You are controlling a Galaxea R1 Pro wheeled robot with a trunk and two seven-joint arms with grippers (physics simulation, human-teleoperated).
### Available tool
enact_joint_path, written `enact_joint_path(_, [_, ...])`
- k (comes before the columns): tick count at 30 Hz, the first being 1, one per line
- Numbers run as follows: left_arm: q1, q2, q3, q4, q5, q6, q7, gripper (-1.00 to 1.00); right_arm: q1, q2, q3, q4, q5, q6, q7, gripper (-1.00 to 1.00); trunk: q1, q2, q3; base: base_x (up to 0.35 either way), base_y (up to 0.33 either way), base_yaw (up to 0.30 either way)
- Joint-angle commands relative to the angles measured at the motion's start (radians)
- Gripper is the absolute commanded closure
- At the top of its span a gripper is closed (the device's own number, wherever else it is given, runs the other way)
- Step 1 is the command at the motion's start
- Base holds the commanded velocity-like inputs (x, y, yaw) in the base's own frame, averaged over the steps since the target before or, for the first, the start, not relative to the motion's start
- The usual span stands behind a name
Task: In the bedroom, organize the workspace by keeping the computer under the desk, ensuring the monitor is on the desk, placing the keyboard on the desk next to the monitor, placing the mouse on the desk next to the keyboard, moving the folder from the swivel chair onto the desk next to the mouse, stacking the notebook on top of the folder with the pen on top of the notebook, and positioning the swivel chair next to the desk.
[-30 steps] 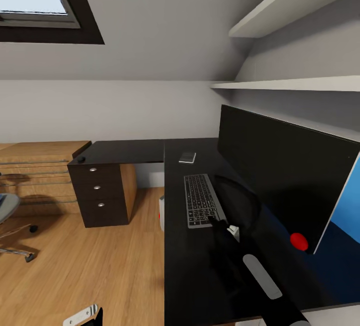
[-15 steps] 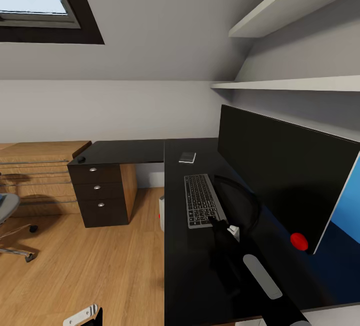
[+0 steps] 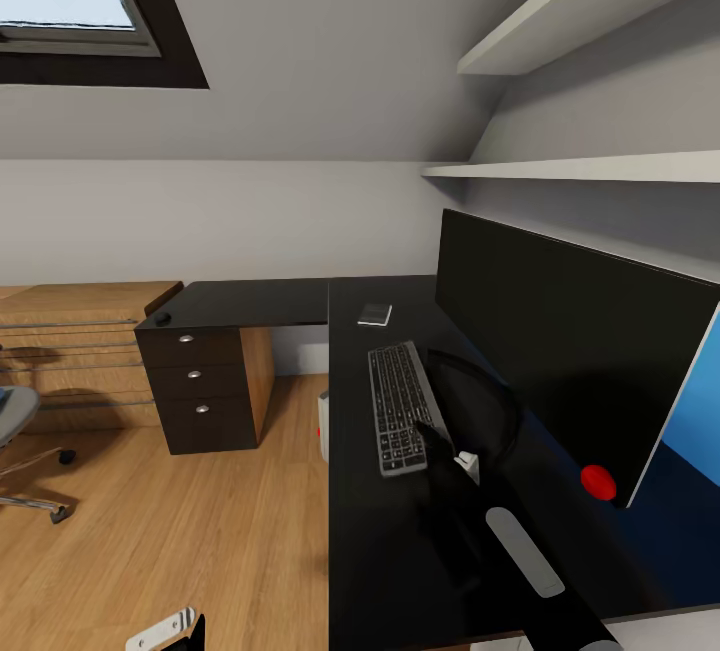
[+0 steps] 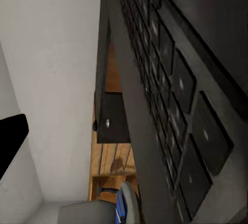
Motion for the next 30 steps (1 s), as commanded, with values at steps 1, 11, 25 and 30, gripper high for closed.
enact_joint_path(1, [0.000, 0.000, -0.001, -0.001, 0.010, -0.003, 0.003, -1.00, 0.000, -0.001, 0.002, 0.006, -0.007, 0.000, -0.002, -1.00, 0.000, 0.000, -0.001, 0.000, 0.000, 0.000])
enact_joint_path(11, [0.000, 0.000, -0.001, -0.001, 0.010, -0.003, 0.002, -1.00, 0.000, -0.002, 0.001, 0.007, -0.007, 0.000, -0.003, -1.00, 0.000, 0.000, -0.001, 0.000, 0.000, 0.000])
enact_joint_path(25, [0.000, 0.000, -0.001, -0.001, 0.009, -0.003, 0.001, -1.00, 0.000, -0.003, 0.001, 0.007, -0.007, 0.000, -0.003, -1.00, 0.000, 0.000, -0.001, 0.000, -0.077, 0.000])
enact_joint_path(30, [0.000, -0.001, -0.001, -0.001, 0.008, -0.003, 0.000, -1.00, 0.000, -0.003, 0.002, 0.007, -0.007, 0.000, -0.004, -1.00, 0.000, 0.000, -0.001, -0.078, -0.006, 0.000])
